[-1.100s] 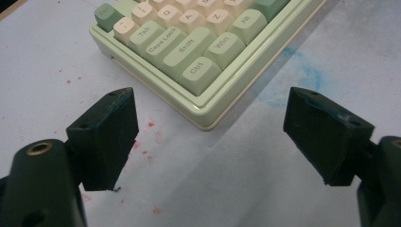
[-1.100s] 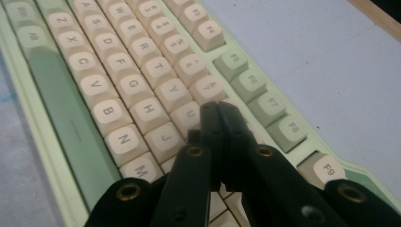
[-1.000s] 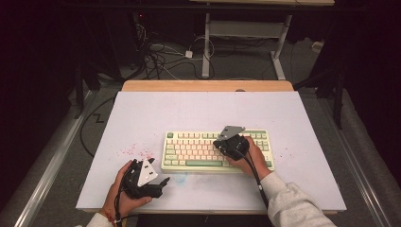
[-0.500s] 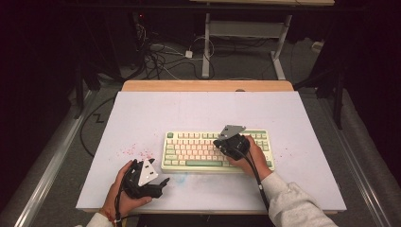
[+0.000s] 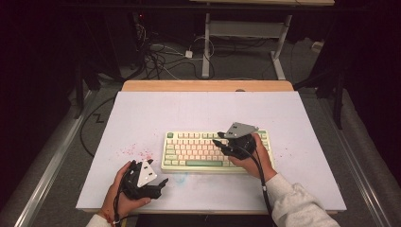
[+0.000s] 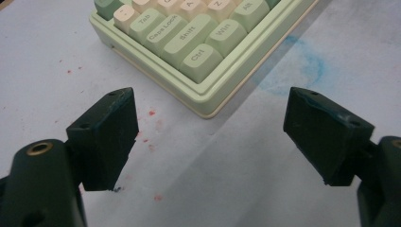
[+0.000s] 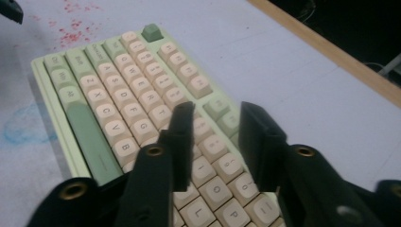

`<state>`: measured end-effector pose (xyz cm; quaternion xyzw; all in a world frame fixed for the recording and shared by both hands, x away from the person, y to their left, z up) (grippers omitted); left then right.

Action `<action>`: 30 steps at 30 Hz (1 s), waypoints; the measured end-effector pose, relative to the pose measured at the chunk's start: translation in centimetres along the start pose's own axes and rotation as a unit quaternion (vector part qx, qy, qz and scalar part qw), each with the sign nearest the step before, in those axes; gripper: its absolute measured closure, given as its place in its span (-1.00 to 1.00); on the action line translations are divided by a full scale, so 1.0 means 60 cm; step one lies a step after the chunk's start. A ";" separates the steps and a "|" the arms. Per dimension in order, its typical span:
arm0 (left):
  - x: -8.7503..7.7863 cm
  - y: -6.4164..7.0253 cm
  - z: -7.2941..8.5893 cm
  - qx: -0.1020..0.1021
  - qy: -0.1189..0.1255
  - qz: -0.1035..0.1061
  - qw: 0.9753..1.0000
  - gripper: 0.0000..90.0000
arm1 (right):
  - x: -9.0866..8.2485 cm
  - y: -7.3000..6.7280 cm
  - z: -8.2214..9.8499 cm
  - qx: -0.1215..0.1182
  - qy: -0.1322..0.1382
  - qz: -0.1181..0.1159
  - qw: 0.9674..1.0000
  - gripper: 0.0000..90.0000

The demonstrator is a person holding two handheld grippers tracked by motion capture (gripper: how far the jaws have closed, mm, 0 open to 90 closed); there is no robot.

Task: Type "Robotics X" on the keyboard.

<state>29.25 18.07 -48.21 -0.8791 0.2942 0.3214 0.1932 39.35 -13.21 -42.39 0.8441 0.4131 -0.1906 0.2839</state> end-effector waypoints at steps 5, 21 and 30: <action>0.000 0.000 -0.003 0.002 0.002 -0.001 1.000 -0.61 | -0.013 -0.002 -0.004 0.007 0.025 0.007 1.000 -0.06; -0.002 0.002 -0.005 0.007 0.004 0.000 1.000 -0.61 | -0.069 -0.013 0.014 -0.005 0.057 0.045 0.997 -0.36; -0.005 0.003 -0.007 0.007 0.008 -0.004 1.000 -0.61 | -0.096 -0.016 0.036 -0.009 0.055 0.053 0.997 -0.37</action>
Point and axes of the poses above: each handheld gripper's, and its own axes: x roughly forward along the jaws, z roughly out of its underside, y roughly to its right, the point moved 1 cm from there along x, roughly forward along the jaws, and after that the axes turned 8 degrees about -x, right-handed, at the moved point
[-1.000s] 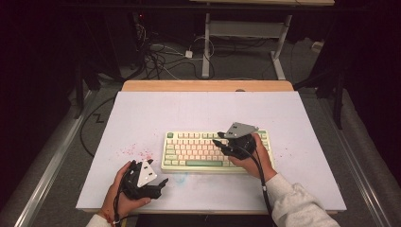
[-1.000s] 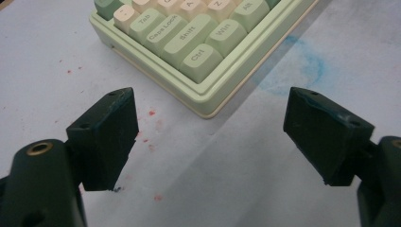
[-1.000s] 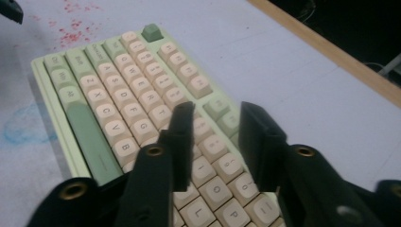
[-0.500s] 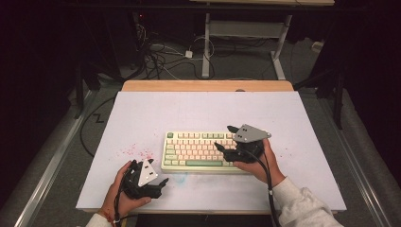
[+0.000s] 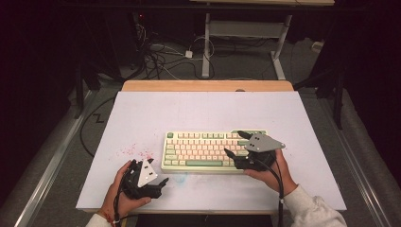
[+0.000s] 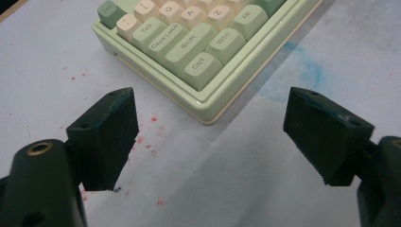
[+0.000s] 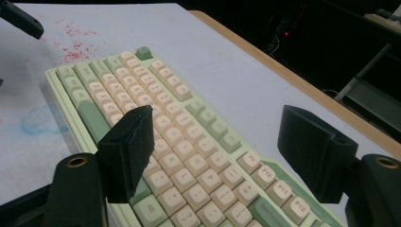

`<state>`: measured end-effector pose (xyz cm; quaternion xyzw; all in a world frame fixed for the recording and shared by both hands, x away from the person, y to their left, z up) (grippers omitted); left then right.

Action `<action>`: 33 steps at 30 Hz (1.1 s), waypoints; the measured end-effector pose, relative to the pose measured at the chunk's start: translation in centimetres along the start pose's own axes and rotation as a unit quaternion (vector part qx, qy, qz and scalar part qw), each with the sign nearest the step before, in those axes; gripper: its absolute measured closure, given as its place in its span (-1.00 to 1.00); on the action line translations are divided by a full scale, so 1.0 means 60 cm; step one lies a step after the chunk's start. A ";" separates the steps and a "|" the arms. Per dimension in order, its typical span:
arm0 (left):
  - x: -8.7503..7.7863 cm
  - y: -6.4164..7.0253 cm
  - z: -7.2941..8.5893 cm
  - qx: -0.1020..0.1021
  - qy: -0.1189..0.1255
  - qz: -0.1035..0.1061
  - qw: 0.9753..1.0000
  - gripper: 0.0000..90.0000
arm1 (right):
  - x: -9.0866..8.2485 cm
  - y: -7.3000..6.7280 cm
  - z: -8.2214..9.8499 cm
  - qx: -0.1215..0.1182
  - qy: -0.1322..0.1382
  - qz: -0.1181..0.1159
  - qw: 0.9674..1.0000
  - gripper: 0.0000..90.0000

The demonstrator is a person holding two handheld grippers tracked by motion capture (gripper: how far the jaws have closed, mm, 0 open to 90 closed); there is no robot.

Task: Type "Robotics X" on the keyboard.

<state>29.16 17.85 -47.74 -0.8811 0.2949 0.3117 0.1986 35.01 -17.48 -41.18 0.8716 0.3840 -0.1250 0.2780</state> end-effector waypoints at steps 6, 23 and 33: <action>-0.003 0.000 -0.002 -0.004 0.005 0.000 1.000 -0.59 | -0.020 0.001 0.014 -0.002 -0.001 0.008 1.000 -0.37; -0.017 -0.006 -0.020 -0.031 0.028 0.018 0.999 0.05 | -0.074 -0.008 0.072 0.004 -0.011 0.032 0.999 -0.36; -0.005 0.003 -0.063 -0.012 0.015 0.065 0.998 0.94 | -0.095 -0.013 0.102 0.015 -0.032 0.038 0.999 -0.35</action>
Point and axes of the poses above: each handheld gripper's, and its own axes: x roughly forward along the jaws, z roughly out of its underside, y roughly to its right, the point moved 1 cm from there along x, roughly forward along the jaws, and after that the axes turned 8 degrees about -x, right-handed, at the moved point
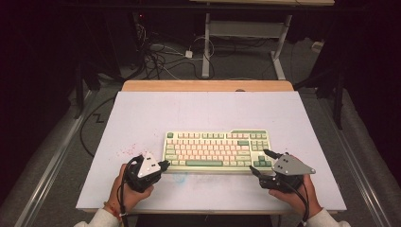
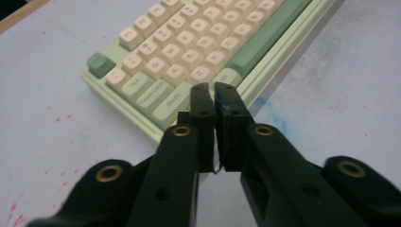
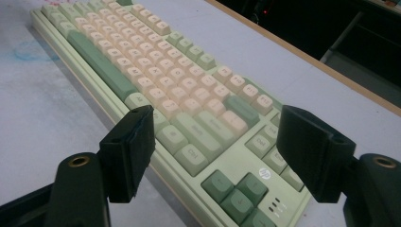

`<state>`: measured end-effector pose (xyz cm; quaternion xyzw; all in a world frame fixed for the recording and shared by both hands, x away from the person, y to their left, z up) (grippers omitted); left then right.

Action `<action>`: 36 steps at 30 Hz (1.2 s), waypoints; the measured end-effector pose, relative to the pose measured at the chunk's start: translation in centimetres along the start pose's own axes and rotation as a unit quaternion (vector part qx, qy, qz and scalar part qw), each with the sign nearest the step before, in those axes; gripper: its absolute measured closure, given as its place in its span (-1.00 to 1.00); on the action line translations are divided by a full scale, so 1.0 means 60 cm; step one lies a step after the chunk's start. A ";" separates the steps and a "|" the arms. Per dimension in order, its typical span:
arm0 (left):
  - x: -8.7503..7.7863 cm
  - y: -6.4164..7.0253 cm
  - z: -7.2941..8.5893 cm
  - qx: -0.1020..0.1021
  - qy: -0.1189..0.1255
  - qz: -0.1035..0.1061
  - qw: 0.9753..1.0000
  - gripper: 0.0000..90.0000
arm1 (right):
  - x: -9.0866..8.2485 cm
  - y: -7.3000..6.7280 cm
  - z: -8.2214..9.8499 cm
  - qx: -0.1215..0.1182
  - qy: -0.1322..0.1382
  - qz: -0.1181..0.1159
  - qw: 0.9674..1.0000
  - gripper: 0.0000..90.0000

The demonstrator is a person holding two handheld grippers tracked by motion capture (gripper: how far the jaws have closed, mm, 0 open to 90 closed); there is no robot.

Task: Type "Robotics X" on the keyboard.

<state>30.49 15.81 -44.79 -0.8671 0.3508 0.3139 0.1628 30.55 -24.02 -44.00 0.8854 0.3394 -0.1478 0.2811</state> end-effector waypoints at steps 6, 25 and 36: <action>0.023 0.012 -0.034 0.021 -0.018 0.013 1.000 0.94 | 0.005 -0.007 0.002 -0.011 -0.005 -0.008 1.000 -0.34; 0.104 0.018 -0.098 0.017 -0.049 0.047 0.998 0.94 | 0.013 -0.014 0.004 -0.026 -0.008 -0.018 0.999 -0.35; 0.123 0.011 -0.098 0.011 -0.063 0.036 0.997 0.91 | 0.014 -0.017 0.004 -0.033 -0.011 -0.022 0.999 -0.34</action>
Point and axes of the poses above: each handheld gripper's, and its own axes: x roughly forward along the jaws, z roughly out of its underside, y roughly to its right, the point moved 1 cm from there along x, roughly forward along the jaws, and after that the axes turned 8 degrees about -x, right-handed, at the moved point
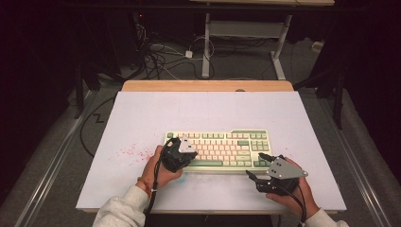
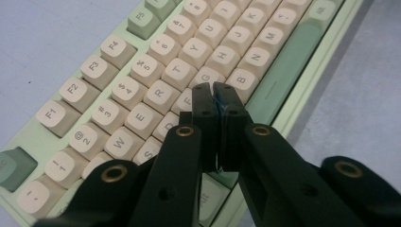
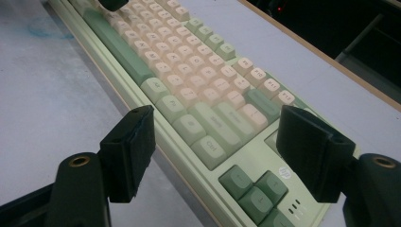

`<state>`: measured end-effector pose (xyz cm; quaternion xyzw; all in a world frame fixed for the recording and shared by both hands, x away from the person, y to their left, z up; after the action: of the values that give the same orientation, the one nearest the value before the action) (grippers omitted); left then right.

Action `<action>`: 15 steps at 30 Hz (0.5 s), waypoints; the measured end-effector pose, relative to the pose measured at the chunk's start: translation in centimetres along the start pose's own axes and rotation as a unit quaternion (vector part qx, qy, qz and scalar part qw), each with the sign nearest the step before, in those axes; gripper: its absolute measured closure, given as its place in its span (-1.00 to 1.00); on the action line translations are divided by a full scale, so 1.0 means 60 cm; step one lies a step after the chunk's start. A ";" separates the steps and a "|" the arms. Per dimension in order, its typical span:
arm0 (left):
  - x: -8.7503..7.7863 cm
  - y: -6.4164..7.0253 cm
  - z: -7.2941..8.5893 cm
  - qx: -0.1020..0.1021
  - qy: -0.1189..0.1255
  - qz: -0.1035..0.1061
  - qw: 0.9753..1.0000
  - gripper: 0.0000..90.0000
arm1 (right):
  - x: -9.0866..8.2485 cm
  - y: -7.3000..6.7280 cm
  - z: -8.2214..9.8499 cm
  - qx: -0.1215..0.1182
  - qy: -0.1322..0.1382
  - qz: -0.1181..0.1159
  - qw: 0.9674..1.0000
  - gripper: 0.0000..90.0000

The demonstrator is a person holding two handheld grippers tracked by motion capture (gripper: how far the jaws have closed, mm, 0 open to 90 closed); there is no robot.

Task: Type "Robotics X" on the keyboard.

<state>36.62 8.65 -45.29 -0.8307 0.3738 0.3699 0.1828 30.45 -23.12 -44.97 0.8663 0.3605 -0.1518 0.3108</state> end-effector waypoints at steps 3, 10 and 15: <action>0.005 -0.001 0.001 0.001 -0.006 0.001 1.000 0.90 | 0.002 -0.001 0.000 -0.005 -0.002 -0.001 1.000 -0.34; 0.012 0.004 0.003 0.009 -0.019 -0.007 1.000 0.94 | 0.003 -0.003 -0.001 -0.005 -0.004 -0.002 1.000 -0.35; 0.005 0.004 0.002 0.014 -0.007 -0.010 1.000 0.89 | 0.001 -0.002 -0.001 -0.006 -0.001 -0.001 1.000 -0.35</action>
<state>36.50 8.40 -45.62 -0.8289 0.3695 0.3691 0.2005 30.42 -22.97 -44.99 0.8639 0.3623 -0.1507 0.3158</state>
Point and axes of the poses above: each handheld gripper's, and its own axes: x roughly forward along the jaws, z roughly out of its underside, y roughly to its right, the point moved 1 cm from there along x, roughly forward along the jaws, and after that the axes turned 8 degrees about -x, right-handed, at the moved point
